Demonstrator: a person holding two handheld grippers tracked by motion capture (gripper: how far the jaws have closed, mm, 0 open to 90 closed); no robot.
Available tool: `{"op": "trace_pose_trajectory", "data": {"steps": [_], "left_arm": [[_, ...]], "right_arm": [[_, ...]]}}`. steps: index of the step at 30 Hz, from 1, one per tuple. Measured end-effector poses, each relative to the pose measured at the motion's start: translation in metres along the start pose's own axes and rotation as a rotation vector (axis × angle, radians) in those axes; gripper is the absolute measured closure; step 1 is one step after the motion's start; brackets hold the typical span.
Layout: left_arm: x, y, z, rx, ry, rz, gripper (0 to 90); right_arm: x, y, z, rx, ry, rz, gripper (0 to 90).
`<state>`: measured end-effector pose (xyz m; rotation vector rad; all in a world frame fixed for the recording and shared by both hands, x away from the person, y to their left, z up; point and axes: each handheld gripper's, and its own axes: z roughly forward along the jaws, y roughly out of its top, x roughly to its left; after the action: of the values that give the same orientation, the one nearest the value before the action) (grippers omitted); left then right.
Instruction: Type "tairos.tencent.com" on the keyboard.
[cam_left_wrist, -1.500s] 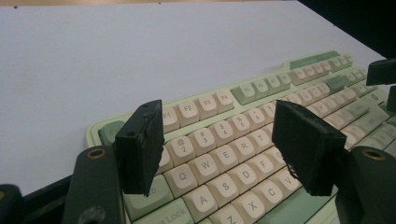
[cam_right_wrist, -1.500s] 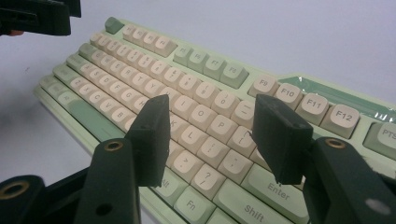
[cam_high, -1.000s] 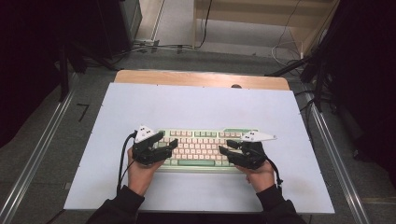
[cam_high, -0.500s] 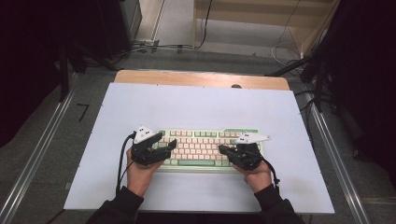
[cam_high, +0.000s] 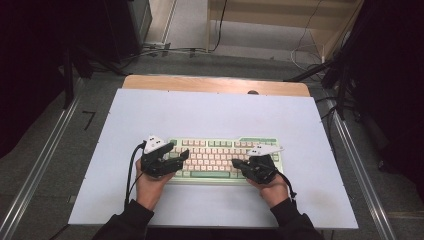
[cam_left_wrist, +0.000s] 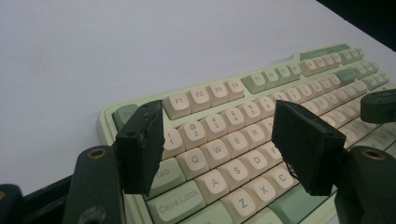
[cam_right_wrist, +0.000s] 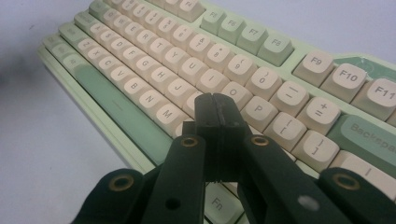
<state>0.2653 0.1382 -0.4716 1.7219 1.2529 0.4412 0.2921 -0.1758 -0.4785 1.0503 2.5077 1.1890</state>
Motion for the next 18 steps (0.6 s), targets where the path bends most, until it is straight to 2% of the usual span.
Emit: {"op": "trace_pose_trajectory", "data": {"steps": [18], "left_arm": [[0.0012, -0.0002, 0.0005, 0.000, 0.004, -0.002, 34.8]], "right_arm": [[-0.0017, -0.0046, 0.0040, 0.034, -0.011, 0.000, 87.4]]}}
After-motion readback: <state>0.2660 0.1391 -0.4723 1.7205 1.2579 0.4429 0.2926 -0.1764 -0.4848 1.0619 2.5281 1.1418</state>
